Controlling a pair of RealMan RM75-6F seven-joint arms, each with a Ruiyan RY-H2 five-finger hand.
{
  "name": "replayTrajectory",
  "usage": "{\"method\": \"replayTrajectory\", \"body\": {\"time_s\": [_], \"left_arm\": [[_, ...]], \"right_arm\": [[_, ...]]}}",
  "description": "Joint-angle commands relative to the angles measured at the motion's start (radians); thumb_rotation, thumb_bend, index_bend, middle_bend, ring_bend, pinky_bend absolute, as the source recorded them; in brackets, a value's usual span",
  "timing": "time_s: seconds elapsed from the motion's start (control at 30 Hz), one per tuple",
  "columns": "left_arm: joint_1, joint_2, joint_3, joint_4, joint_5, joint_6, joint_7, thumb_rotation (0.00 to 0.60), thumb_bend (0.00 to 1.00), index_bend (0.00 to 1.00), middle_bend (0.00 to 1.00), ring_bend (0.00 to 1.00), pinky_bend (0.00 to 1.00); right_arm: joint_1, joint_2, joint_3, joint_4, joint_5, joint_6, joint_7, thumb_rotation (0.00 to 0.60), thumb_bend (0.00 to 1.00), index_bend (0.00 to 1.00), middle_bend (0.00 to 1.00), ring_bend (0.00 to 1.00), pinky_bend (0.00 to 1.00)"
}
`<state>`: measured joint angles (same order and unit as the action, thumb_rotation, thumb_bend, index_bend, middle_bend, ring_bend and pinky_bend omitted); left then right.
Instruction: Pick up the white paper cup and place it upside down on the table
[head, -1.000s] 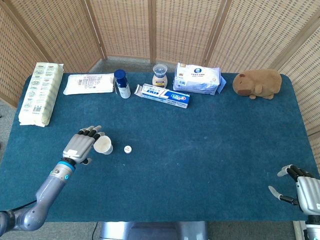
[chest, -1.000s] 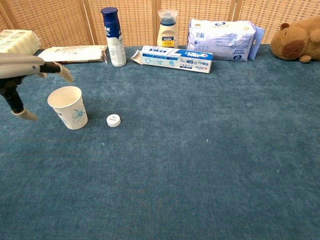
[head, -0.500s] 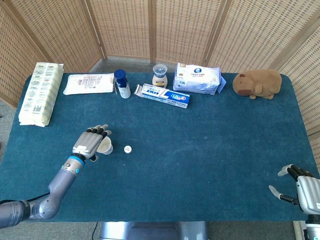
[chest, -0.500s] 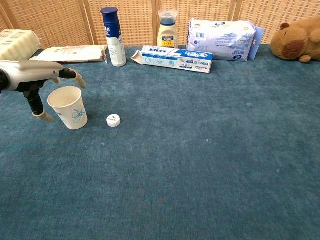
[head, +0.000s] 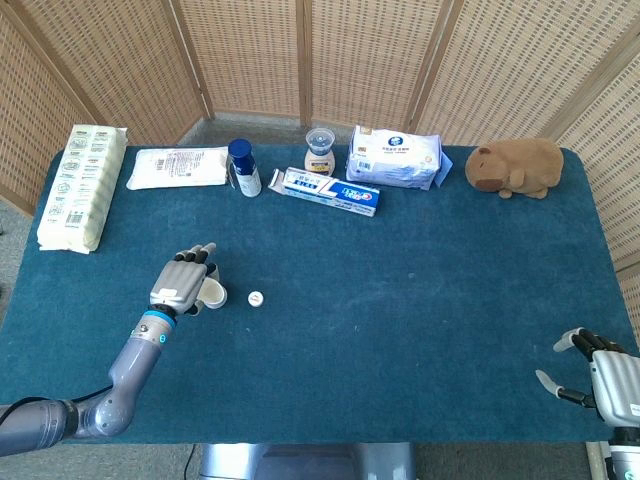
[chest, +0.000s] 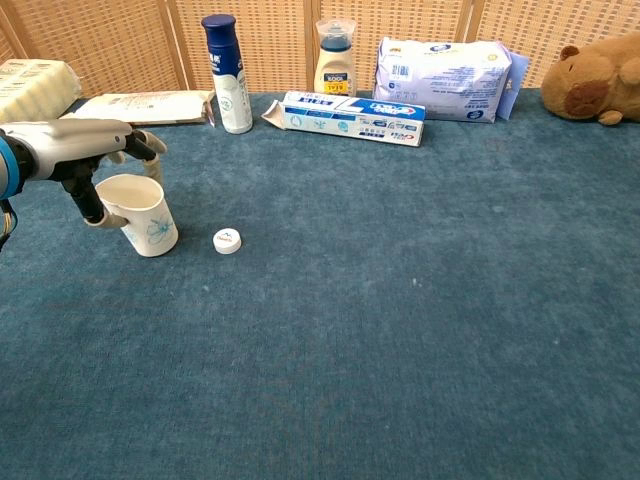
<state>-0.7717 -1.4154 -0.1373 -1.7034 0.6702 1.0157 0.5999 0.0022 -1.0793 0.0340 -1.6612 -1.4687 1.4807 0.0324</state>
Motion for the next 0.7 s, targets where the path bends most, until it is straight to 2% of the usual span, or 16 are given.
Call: {"method": "replayTrajectory", "body": {"time_s": [0.03, 0.1, 0.27, 0.4, 0.57, 0.7], "left_arm": [[0.030, 0.007, -0.047, -0.019, -0.018, -0.023, -0.134, 0.600, 0.31, 0.43, 0.05, 0.00, 0.12], [0.052, 0.026, -0.081, -0.035, -0.038, -0.059, -0.234, 0.600, 0.31, 0.43, 0.05, 0.00, 0.12], [0.086, 0.067, -0.126, -0.046, -0.067, -0.128, -0.389, 0.600, 0.30, 0.43, 0.05, 0.00, 0.13], [0.115, 0.115, -0.156, -0.036, -0.099, -0.233, -0.530, 0.600, 0.27, 0.43, 0.05, 0.00, 0.13], [0.160, 0.147, -0.207, 0.003, -0.094, -0.360, -0.720, 0.600, 0.26, 0.43, 0.05, 0.00, 0.13], [0.175, 0.153, -0.215, 0.036, -0.053, -0.416, -0.790, 0.600, 0.24, 0.39, 0.05, 0.00, 0.13]], "right_arm": [[-0.001, -0.001, 0.000, 0.002, 0.000, 0.001, 0.002, 0.408, 0.26, 0.45, 0.37, 0.40, 0.41], [-0.001, -0.003, 0.000, 0.005, 0.000, 0.000, 0.005, 0.407, 0.26, 0.45, 0.37, 0.40, 0.41], [0.001, -0.009, 0.001, 0.012, -0.001, -0.004, 0.009, 0.408, 0.26, 0.45, 0.37, 0.40, 0.41], [0.009, -0.020, 0.002, 0.020, -0.005, -0.012, 0.009, 0.408, 0.26, 0.45, 0.37, 0.40, 0.41], [0.013, -0.024, 0.006, 0.021, -0.005, -0.014, 0.006, 0.410, 0.26, 0.45, 0.37, 0.40, 0.41], [0.015, -0.025, 0.007, 0.019, -0.004, -0.016, 0.004, 0.409, 0.26, 0.45, 0.37, 0.40, 0.41]]}}
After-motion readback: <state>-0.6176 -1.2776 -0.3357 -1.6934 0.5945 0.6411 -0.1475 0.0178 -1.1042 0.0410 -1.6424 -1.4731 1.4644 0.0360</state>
